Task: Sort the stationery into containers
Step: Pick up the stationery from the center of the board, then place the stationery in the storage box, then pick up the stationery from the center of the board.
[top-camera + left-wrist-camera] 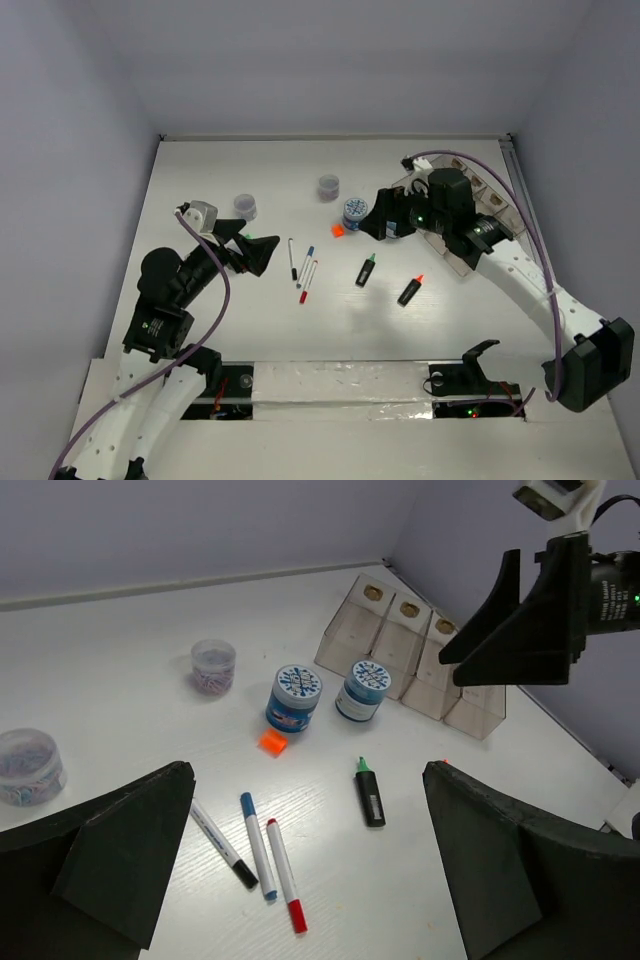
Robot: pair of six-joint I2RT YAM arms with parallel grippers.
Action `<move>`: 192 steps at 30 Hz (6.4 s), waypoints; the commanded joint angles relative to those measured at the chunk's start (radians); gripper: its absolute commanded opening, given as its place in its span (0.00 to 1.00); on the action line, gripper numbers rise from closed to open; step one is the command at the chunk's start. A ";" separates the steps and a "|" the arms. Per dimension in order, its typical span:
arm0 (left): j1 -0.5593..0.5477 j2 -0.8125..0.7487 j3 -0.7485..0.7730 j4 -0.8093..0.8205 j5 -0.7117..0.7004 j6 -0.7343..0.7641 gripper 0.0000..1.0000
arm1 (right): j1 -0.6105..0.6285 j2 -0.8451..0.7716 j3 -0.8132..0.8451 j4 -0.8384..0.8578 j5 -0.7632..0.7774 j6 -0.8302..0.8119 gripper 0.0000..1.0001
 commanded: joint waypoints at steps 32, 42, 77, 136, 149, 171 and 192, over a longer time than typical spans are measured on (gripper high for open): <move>-0.003 -0.016 0.011 0.030 0.010 0.018 0.99 | 0.143 0.691 0.478 -0.148 0.595 -0.128 1.00; -0.003 -0.014 0.013 0.030 0.015 0.019 0.99 | 0.114 0.817 0.570 -0.165 0.558 -0.122 1.00; -0.003 -0.004 0.010 0.036 0.029 0.019 0.99 | -0.056 0.602 0.584 -0.047 0.604 -0.138 0.42; -0.012 0.035 0.016 0.033 0.032 0.027 0.99 | -0.425 0.825 0.774 -0.044 0.569 -0.189 1.00; -0.012 0.007 0.013 0.034 0.033 0.021 0.99 | -0.123 0.320 0.118 0.073 0.481 -0.019 1.00; -0.021 0.001 0.010 0.037 0.056 0.018 0.99 | -0.092 0.472 0.068 0.091 0.468 0.010 0.99; -0.021 0.016 0.013 0.040 0.068 0.021 0.99 | -0.082 0.633 0.212 0.117 0.575 -0.037 0.65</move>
